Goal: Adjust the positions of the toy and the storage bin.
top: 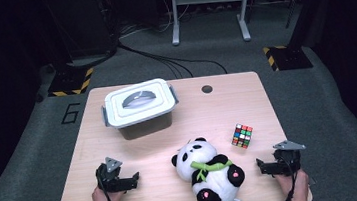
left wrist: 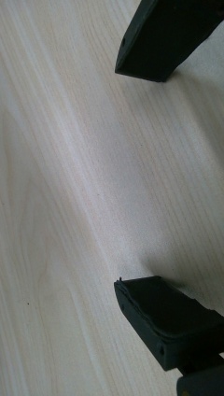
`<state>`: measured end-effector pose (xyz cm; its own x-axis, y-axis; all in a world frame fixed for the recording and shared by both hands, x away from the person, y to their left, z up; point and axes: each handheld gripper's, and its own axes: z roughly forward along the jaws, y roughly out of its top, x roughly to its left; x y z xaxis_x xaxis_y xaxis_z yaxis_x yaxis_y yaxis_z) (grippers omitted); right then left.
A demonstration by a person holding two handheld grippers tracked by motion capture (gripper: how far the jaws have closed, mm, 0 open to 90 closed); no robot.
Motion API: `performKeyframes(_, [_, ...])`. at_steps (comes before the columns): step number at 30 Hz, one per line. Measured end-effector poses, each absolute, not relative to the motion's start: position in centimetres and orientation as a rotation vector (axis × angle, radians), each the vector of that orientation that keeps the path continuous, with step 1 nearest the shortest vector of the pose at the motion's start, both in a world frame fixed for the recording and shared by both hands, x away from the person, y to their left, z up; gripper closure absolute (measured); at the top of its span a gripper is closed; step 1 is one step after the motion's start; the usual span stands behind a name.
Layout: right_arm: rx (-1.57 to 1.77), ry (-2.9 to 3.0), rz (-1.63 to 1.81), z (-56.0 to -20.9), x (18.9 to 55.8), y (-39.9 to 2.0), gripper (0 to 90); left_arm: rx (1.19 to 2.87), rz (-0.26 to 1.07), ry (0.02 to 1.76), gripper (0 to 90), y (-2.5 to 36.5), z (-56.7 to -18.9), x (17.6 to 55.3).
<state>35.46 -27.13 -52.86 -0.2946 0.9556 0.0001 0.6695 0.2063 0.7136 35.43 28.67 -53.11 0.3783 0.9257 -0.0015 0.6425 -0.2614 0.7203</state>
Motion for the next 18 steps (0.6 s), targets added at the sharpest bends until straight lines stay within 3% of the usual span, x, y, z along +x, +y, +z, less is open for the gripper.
performKeyframes(18, [1.504, 2.041, 0.857, -52.87, 35.44, -27.16, 0.0, 2.008, 0.578, 1.344, 0.0, 28.63, -53.06, 35.37])
